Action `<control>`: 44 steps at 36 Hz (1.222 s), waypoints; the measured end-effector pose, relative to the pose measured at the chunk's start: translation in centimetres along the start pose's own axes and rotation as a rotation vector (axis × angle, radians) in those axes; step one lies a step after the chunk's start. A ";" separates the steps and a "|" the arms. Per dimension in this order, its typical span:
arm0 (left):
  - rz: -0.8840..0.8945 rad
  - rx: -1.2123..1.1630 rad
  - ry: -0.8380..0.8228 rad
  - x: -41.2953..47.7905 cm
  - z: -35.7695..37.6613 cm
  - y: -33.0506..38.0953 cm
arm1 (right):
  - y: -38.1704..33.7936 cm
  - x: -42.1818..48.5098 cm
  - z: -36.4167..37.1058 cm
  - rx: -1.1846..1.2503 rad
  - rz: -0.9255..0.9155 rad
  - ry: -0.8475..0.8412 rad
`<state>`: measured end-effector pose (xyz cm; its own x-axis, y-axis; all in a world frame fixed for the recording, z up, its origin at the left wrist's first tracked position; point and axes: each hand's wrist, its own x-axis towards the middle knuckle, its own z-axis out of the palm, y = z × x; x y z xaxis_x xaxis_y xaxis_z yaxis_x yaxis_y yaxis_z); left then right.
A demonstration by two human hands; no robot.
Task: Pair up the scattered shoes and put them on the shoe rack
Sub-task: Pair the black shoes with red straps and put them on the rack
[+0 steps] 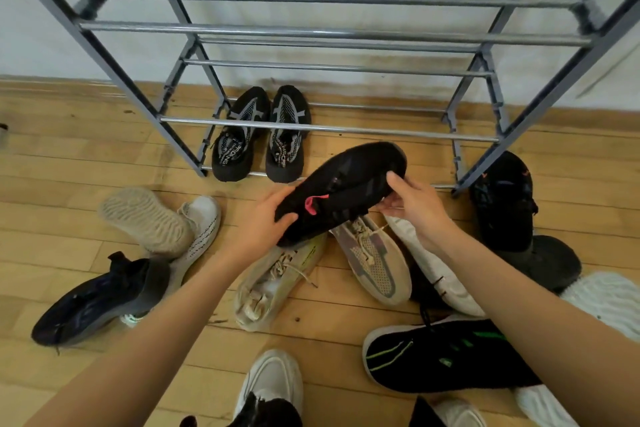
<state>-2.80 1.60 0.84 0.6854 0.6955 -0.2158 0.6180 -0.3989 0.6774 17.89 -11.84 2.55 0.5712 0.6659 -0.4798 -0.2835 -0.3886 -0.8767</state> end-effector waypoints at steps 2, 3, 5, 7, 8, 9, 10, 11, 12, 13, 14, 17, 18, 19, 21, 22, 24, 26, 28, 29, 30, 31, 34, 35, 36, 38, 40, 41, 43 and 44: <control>-0.079 0.015 -0.027 0.1 0.4 -0.7 | 0.4 0.0 -0.4 -0.002 0.093 -0.011; -0.099 0.022 -0.041 0.1 0.7 -0.8 | 0.7 0.0 -0.6 0.010 0.133 -0.013; -0.098 0.039 -0.067 0.1 1.5 -0.8 | 1.5 -0.1 -0.9 0.050 0.205 0.000; -0.073 0.077 -0.069 0.0 2.3 -0.6 | 2.0 -0.3 -1.2 0.099 0.265 0.024; -0.065 0.111 -0.061 0.1 2.7 -0.5 | 2.2 -0.3 -1.4 0.134 0.296 0.037; -0.070 0.149 -0.052 0.3 3.0 -0.4 | 2.5 -0.3 -1.5 0.166 0.326 0.048; -0.080 0.184 -0.047 0.6 3.3 -0.3 | 2.7 -0.3 -1.7 0.186 0.352 0.054; -0.090 0.212 -0.047 0.9 3.5 -0.1 | 2.9 -0.2 -1.8 0.191 0.371 0.055; -0.103 0.232 -0.057 1.1 3.6 0.2 | 3.1 -0.2 -1.9 0.186 0.384 0.048; -0.117 0.248 -0.072 1.4 3.6 0.4 | 3.2 -0.1 -2.0 0.178 0.393 0.038; -0.122 0.261 -0.087 1.6 3.7 0.6 | 3.3 -0.2 -2.1 0.174 0.402 0.027; -0.111 0.280 -0.105 2.0 3.7 1.0 | 3.4 -0.4 -2.4 0.166 0.422 0.002; -0.116 0.277 -0.110 2.1 3.7 1.1 | 3.5 -0.5 -2.5 0.160 0.426 -0.003; -0.122 0.272 -0.122 2.2 3.7 1.3 | 3.6 -0.7 -2.6 0.155 0.427 -0.011; -0.114 0.289 -0.148 2.3 3.7 1.7 | 3.8 -0.8 -2.9 0.149 0.418 -0.013; -0.104 0.298 -0.153 2.3 3.6 1.9 | 3.9 -0.8 -3.0 0.137 0.407 0.003; -0.092 0.273 -0.134 2.3 3.4 2.4 | 4.1 -0.7 -3.5 0.069 0.359 0.074; -0.097 0.212 -0.104 2.1 3.3 3.0 | 4.3 -0.5 -4.2 -0.022 0.301 0.141; -0.110 0.134 -0.115 1.9 3.5 3.6 | 4.4 -0.5 -4.9 -0.043 0.263 0.155; -0.115 0.090 -0.131 1.8 3.8 3.8 | 4.3 -0.6 -5.1 -0.028 0.250 0.151; -0.122 0.038 -0.147 1.6 4.1 4.2 | 4.3 -0.7 -5.4 -0.018 0.241 0.149; -0.135 -0.018 -0.158 1.3 4.5 4.5 | 4.3 -0.8 -5.7 -0.016 0.230 0.150; -0.196 -0.200 -0.194 0.3 6.0 5.5 | 4.4 -1.1 -6.5 -0.060 0.180 0.175; -0.217 -0.261 -0.213 -0.1 6.5 5.9 | 4.4 -1.3 -6.8 -0.091 0.161 0.175; -0.237 -0.309 -0.233 -0.4 7.1 6.1 | 4.3 -1.5 -7.0 -0.126 0.150 0.169; -0.288 -0.401 -0.289 -1.1 8.2 6.2 | 4.3 -1.8 -7.4 -0.225 0.136 0.143; -0.359 -0.471 -0.349 -1.9 9.4 6.2 | 4.2 -2.3 -7.5 -0.317 0.150 0.093; -0.383 -0.482 -0.370 -2.4 10.0 6.1 | 4.3 -2.6 -7.4 -0.365 0.161 0.053; -0.384 -0.453 -0.407 -3.1 11.1 5.9 | 4.6 -3.1 -7.2 -0.483 0.173 -0.028; -0.370 -0.432 -0.415 -3.4 11.4 5.8 | 4.6 -3.5 -7.0 -0.536 0.165 -0.059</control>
<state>2.87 -9.86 -2.55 0.6033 0.4197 -0.6781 0.6897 0.1524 0.7079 20.03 -20.41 0.44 0.5041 0.5976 -0.6235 0.0746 -0.7494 -0.6579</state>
